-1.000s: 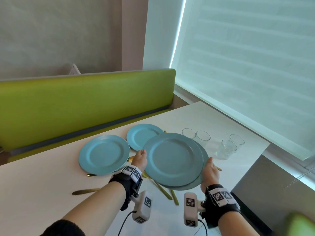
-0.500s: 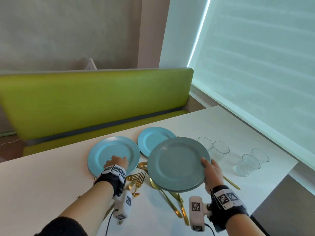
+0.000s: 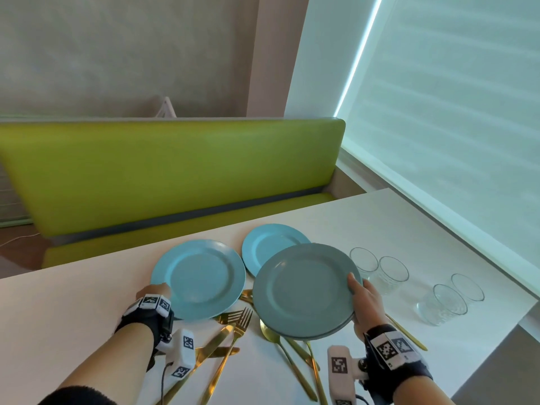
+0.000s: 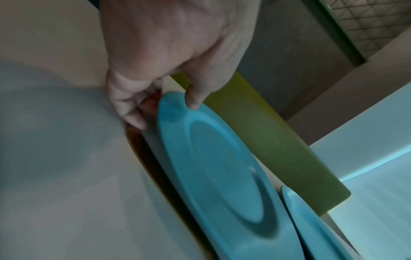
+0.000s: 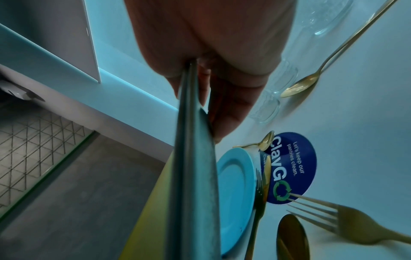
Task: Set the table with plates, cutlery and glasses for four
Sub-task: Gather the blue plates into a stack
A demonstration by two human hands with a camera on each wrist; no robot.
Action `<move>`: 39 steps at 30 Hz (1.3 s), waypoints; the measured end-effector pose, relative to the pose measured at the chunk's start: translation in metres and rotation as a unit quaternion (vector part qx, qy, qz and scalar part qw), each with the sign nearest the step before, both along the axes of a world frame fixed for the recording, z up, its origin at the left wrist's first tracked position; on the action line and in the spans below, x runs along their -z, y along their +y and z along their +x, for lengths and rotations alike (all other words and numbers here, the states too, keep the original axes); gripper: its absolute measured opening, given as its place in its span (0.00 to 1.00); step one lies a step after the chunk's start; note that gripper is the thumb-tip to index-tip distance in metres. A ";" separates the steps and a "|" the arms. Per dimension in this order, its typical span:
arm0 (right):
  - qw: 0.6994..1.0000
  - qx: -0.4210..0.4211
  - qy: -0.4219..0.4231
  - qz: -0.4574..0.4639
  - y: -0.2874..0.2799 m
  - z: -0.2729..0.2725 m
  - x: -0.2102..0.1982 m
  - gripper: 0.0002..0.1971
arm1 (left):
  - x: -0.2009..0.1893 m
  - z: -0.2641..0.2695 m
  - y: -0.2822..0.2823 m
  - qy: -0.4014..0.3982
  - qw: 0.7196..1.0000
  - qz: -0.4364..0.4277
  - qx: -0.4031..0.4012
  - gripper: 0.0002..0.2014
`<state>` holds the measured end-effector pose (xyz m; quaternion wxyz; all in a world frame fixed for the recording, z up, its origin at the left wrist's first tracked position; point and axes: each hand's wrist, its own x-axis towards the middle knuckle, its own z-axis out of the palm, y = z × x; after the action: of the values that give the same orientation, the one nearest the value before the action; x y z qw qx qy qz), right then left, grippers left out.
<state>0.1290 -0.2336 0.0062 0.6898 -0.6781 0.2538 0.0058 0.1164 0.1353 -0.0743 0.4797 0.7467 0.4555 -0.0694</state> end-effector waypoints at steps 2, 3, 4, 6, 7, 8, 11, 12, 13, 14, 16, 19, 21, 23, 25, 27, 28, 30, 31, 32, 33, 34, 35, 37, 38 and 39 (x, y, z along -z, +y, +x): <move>1.000 -0.016 -0.001 0.007 0.007 0.003 -0.003 0.07 | -0.005 0.002 0.005 0.018 0.999 -0.012 -0.027 0.21; 1.000 -0.024 -0.003 0.011 0.011 0.005 -0.005 0.07 | -0.010 0.004 0.006 0.018 0.999 -0.012 -0.030 0.24; 0.999 -0.033 -0.005 0.016 0.016 0.007 -0.006 0.08 | -0.015 0.006 0.005 0.000 1.000 -0.003 -0.029 0.25; 0.998 -0.048 -0.011 0.026 0.028 0.011 -0.009 0.10 | -0.023 0.010 0.002 -0.055 0.997 -0.004 -0.052 0.24; 0.998 -0.054 -0.013 0.034 0.035 0.013 -0.009 0.11 | -0.031 0.010 -0.002 -0.074 0.996 0.000 -0.055 0.23; 0.997 -0.060 -0.014 0.040 0.042 0.015 -0.010 0.11 | -0.038 0.009 -0.007 -0.096 0.994 0.001 -0.059 0.22; 0.996 -0.074 -0.017 0.051 0.062 0.022 -0.012 0.11 | -0.057 0.010 -0.021 -0.161 0.984 0.010 -0.072 0.21; 0.996 -0.077 -0.018 0.051 0.068 0.024 -0.014 0.11 | -0.060 0.011 -0.024 -0.175 0.982 0.009 -0.070 0.21; 0.995 -0.080 -0.019 0.050 0.073 0.026 -0.015 0.10 | -0.064 0.011 -0.028 -0.182 0.981 0.001 -0.070 0.20; 0.996 -0.082 -0.016 0.044 0.077 0.028 -0.015 0.09 | -0.067 0.012 -0.032 -0.190 0.979 -0.010 -0.075 0.20; 0.996 -0.091 -0.007 0.026 0.083 0.031 -0.014 0.08 | -0.071 0.016 -0.039 -0.199 0.975 -0.044 -0.093 0.21; 0.995 -0.096 -0.009 -0.003 0.086 0.036 -0.010 0.09 | -0.072 0.021 -0.049 -0.193 0.969 -0.118 -0.102 0.21; 0.993 -0.087 -0.019 -0.074 0.085 0.038 -0.010 0.10 | -0.073 0.026 -0.056 -0.196 0.961 -0.164 -0.110 0.21; 0.983 -0.088 -0.018 -0.158 0.082 0.040 -0.008 0.14 | -0.071 0.030 -0.063 -0.190 0.957 -0.184 -0.120 0.21; 0.975 -0.106 -0.004 -0.196 0.079 0.043 -0.003 0.19 | -0.067 0.034 -0.068 -0.194 0.948 -0.209 -0.143 0.17; 0.965 -0.136 0.012 -0.223 0.080 0.047 0.002 0.21 | -0.065 0.037 -0.075 -0.191 0.938 -0.239 -0.163 0.12; 0.961 -0.146 0.020 -0.235 0.080 0.049 0.004 0.22 | -0.066 0.038 -0.079 -0.196 0.932 -0.255 -0.168 0.13; 0.954 -0.159 0.033 -0.252 0.078 0.054 0.010 0.23 | -0.072 0.038 -0.088 -0.208 0.913 -0.310 -0.163 0.16; 0.950 -0.171 0.038 -0.260 0.076 0.057 0.012 0.24 | -0.072 0.038 -0.090 -0.210 0.908 -0.325 -0.157 0.18; 0.944 -0.188 0.044 -0.268 0.074 0.060 0.014 0.24 | -0.072 0.039 -0.092 -0.209 0.908 -0.330 -0.155 0.21; 0.935 -0.212 0.049 -0.280 0.071 0.066 0.016 0.26 | -0.069 0.040 -0.091 -0.201 0.914 -0.318 -0.151 0.23; 0.924 -0.241 0.060 -0.291 0.067 0.071 0.017 0.27 | -0.067 0.040 -0.088 -0.197 0.922 -0.298 -0.151 0.25; 0.915 -0.262 0.074 -0.298 0.062 0.078 0.019 0.27 | -0.063 0.041 -0.086 -0.189 0.929 -0.281 -0.149 0.27; 0.909 -0.257 0.097 -0.313 0.047 0.094 0.023 0.26 | -0.055 0.043 -0.082 -0.187 0.937 -0.255 -0.150 0.29; 0.898 -0.260 0.113 -0.338 0.039 0.102 0.027 0.25 | -0.048 0.044 -0.079 -0.190 0.938 -0.244 -0.153 0.30; 0.885 -0.263 0.131 -0.361 0.031 0.110 0.032 0.26 | -0.042 0.047 -0.078 -0.191 0.939 -0.238 -0.158 0.31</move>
<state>0.2393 -0.2024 -0.0256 0.3308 -0.9152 0.1384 0.1841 0.1634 0.0577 -0.0320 0.7261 0.5284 0.4376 0.0455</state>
